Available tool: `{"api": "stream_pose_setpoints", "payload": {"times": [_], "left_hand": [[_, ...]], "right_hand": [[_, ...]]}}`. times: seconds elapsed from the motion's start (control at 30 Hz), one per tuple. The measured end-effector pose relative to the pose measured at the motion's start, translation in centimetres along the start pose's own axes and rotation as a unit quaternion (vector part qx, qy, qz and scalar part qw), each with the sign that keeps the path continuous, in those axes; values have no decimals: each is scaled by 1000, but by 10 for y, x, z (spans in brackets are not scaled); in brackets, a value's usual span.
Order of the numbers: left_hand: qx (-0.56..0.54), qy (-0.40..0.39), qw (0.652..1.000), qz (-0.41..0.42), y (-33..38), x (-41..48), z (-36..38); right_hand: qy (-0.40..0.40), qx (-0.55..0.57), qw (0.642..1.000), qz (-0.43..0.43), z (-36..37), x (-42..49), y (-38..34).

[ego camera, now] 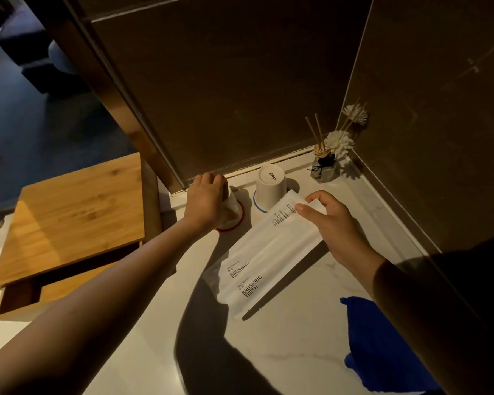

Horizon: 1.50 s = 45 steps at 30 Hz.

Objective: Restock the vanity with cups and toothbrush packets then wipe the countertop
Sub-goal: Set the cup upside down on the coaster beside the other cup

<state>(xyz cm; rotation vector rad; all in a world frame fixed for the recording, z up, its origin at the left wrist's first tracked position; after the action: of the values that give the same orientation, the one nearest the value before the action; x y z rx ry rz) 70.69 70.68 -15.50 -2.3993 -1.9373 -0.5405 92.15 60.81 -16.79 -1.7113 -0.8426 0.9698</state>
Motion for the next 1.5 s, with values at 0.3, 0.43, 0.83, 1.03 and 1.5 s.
{"api": "stream_pose_setpoints", "payload": {"times": [0.3,0.43,0.83,1.03,1.5], "left_hand": [[-87,-26,994,-56,-12,3,5],[-201,-46,972,-108,-23,-2,4],[-179,-20,977,-115,-30,-3,6],[-162,41,983,-80,-15,-10,-18],[-524,-335,761,-186,-1,-128,-38]], "right_hand": [[7,-11,1000,-1,-3,4,5],[10,-12,1000,1,-4,5,8],[0,-6,1000,-1,8,5,5],[-12,7,1000,-3,14,0,1],[-108,38,987,-109,92,-47,-71]]}}
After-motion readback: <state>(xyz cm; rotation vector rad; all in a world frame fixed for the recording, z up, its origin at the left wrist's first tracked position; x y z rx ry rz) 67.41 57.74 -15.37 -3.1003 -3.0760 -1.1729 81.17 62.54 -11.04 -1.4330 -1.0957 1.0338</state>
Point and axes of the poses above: each hand's wrist, its own x-axis towards the middle knuckle, its own z-axis out of the palm, y = z × x, the point moved 10 cm from there along x, towards the middle knuckle, and after that the axes turned 15 degrees about y, right-handed, at the moved point
